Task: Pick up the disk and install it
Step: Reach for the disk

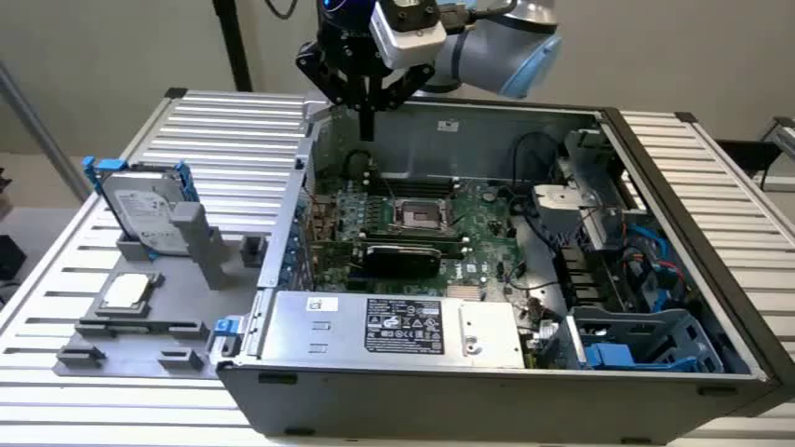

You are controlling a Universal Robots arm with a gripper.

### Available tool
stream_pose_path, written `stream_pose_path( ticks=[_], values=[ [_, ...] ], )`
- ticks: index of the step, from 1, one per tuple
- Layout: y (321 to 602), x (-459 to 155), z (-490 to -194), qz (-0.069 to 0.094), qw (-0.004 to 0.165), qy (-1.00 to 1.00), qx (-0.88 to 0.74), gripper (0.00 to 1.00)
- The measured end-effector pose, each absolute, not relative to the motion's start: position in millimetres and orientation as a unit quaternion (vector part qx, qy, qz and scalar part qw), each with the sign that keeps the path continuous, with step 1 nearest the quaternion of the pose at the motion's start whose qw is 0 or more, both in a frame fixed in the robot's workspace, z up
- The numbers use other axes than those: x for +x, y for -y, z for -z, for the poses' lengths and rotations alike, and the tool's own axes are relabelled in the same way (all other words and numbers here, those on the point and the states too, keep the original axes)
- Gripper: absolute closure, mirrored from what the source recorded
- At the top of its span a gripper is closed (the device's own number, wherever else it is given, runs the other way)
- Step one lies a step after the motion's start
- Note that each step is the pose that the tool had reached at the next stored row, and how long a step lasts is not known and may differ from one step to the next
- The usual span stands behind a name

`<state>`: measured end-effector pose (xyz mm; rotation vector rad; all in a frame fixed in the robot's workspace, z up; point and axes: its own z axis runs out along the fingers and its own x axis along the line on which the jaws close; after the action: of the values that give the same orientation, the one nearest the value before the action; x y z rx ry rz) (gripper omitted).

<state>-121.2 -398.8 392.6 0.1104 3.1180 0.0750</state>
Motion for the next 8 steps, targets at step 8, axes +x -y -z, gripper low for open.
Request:
stream_pose_path(
  ticks=[8],
  values=[
    [398.8,-121.2,-392.6,-0.024,0.01,-0.999,0.035,0.89]
  ],
)
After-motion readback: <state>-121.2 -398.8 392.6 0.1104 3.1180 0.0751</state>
